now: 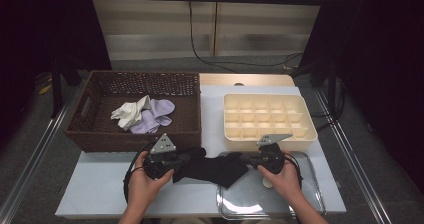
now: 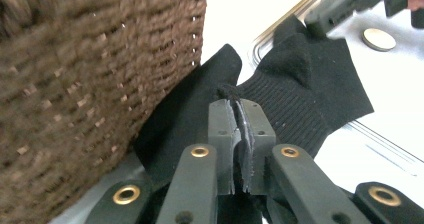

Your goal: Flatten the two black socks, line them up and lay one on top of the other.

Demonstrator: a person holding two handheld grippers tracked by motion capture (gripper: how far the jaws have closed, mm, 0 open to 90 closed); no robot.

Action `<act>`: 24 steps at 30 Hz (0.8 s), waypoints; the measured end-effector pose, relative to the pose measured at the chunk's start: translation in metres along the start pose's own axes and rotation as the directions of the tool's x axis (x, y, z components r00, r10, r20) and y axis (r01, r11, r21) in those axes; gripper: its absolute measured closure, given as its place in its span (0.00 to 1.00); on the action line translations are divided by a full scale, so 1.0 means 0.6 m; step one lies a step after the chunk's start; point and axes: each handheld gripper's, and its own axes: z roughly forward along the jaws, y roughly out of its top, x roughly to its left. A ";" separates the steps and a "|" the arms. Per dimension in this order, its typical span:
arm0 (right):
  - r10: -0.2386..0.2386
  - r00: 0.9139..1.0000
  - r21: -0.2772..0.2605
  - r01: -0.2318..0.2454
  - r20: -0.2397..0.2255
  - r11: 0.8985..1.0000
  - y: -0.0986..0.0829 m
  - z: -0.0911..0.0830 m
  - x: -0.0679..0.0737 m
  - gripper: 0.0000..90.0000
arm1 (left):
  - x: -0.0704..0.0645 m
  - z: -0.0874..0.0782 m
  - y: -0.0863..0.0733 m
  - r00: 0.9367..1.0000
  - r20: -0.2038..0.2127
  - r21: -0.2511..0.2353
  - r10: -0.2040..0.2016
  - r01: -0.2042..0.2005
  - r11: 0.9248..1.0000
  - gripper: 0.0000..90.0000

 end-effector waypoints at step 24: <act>-0.071 0.986 0.015 0.074 -0.151 0.997 0.072 0.091 0.060 0.54 | -0.010 -0.003 0.022 0.999 0.039 -0.061 0.030 -0.028 0.998 0.95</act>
